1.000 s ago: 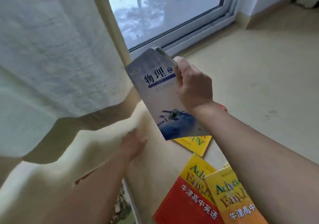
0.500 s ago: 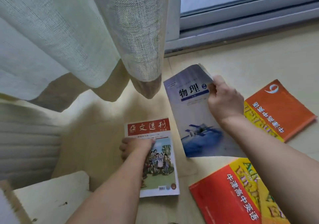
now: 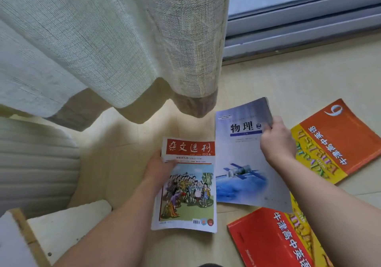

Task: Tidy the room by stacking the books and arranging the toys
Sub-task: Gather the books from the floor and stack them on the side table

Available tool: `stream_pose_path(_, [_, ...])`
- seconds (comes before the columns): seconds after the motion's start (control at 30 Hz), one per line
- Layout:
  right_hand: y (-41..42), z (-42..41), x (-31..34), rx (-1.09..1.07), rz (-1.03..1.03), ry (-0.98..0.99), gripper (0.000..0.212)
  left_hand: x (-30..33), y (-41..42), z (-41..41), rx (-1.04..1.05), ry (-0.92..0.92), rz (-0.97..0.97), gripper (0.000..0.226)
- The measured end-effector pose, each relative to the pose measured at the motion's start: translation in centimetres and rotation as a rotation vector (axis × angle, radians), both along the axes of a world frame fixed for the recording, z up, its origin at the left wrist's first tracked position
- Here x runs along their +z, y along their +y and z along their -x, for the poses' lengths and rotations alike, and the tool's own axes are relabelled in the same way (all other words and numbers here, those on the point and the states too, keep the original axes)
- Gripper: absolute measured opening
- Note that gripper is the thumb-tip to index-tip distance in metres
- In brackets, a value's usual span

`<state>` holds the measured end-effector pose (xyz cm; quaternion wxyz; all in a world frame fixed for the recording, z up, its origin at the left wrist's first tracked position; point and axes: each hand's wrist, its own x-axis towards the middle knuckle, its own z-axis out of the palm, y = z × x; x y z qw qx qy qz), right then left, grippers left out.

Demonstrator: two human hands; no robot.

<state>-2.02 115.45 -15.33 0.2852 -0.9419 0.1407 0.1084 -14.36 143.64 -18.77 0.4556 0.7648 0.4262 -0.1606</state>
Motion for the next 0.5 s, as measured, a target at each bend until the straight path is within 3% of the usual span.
stream_pose_path(0.13, [0.1, 0.2, -0.4, -0.054, -0.07, 0.019, 0.016, 4.2, 1.0, 0.1, 0.088, -0.205, 0.37, 0.031])
stream_pose_path(0.3, [-0.3, 1.3, -1.1, -0.073, -0.257, 0.133, 0.021, 6.7, 1.4, -0.7, 0.041, -0.211, 0.798, 0.056])
stream_pose_path(0.4, [-0.4, 2.0, -2.0, -0.169, -0.538, 0.266, 0.022, 6.2, -0.1, -2.4, 0.009, -0.18, 0.86, 0.05])
stream_pose_path(0.5, [-0.2, 3.5, -2.7, -0.262, -0.715, 0.465, 0.03, 3.5, -2.1, -3.5, 0.033, -0.082, 0.735, 0.047])
